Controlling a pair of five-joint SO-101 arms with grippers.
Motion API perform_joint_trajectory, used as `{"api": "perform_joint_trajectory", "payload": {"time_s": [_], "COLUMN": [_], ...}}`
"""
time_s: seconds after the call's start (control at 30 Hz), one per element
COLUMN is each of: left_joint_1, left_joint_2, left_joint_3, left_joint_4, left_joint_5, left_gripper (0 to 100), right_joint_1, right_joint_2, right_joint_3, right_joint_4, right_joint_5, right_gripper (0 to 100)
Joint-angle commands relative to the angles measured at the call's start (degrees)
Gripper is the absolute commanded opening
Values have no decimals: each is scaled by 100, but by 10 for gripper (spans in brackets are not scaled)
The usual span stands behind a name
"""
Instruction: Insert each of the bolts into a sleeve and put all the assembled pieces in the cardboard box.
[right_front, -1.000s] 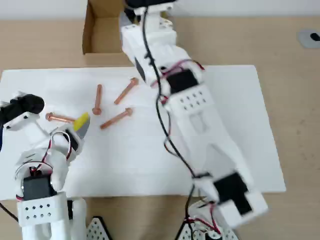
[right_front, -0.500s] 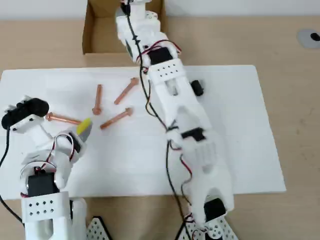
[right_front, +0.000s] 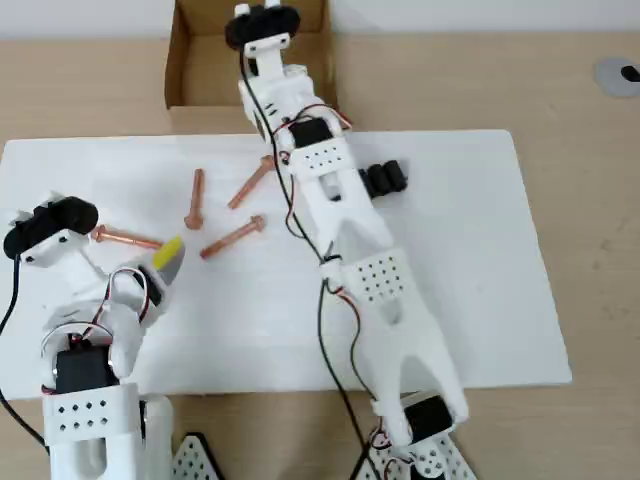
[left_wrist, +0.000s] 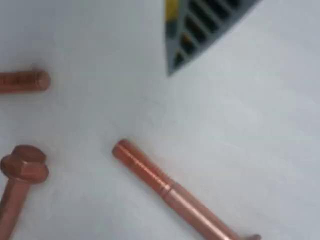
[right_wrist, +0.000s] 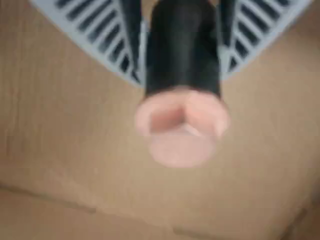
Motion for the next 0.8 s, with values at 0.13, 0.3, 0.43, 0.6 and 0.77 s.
{"api": "perform_joint_trajectory", "payload": {"time_s": [0.13, 0.3, 0.43, 0.6, 0.77], "left_joint_1": [-79, -79, -79, -79, -79], "left_joint_2": [-4, -4, 13, 31, 31], "left_joint_3": [-44, -44, -44, -44, -44], "left_joint_4": [-70, -70, -62, -62, 0], "left_joint_5": [-9, -9, -9, -9, -9], "left_gripper": [318, 318, 318, 318, 318], "right_joint_1": [180, 277, 435, 769, 945], "right_joint_2": [154, 154, 136, 136, 127], "right_joint_3": [-602, -593, -602, -602, -611], "right_joint_4": [0, 229, 580, 615, 826], "right_joint_5": [105, 114, 114, 123, 360], "right_gripper": [12, 13, 13, 13, 13]}}
